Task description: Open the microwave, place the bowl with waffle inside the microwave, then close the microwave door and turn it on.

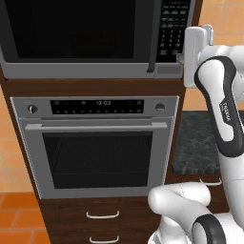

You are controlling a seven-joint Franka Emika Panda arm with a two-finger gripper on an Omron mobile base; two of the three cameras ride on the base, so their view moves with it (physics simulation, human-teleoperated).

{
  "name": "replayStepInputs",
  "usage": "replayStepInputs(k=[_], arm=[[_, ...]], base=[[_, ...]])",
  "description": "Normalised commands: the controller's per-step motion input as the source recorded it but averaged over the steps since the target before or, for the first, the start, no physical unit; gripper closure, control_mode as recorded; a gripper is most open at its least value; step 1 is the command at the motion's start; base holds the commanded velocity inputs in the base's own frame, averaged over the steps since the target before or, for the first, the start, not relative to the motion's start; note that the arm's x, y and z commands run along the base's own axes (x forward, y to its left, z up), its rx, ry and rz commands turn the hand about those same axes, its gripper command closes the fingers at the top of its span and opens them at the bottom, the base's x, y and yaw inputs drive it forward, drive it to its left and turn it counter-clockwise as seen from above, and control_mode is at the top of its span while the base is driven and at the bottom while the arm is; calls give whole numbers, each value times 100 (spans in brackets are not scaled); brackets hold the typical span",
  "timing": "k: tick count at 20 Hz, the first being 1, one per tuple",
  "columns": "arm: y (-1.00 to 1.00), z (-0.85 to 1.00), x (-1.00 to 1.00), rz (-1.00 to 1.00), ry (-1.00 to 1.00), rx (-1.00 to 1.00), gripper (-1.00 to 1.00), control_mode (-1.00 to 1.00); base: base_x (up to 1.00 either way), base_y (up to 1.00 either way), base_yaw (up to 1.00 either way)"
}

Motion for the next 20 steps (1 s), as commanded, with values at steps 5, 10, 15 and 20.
replayStepInputs(k=[5, 10, 15, 20], arm=[[10, 0, 25, 0, 0, -3, 100, -100], [0, 0, 40, -1, -1, 0, 100, -100], [2, -9, 37, 0, -1, -1, 100, -100], [11, -29, 40, 0, -1, -5, 100, -100]], base=[[0, 0, 0], [0, 0, 0], [0, 0, 0], [0, 0, 0]])
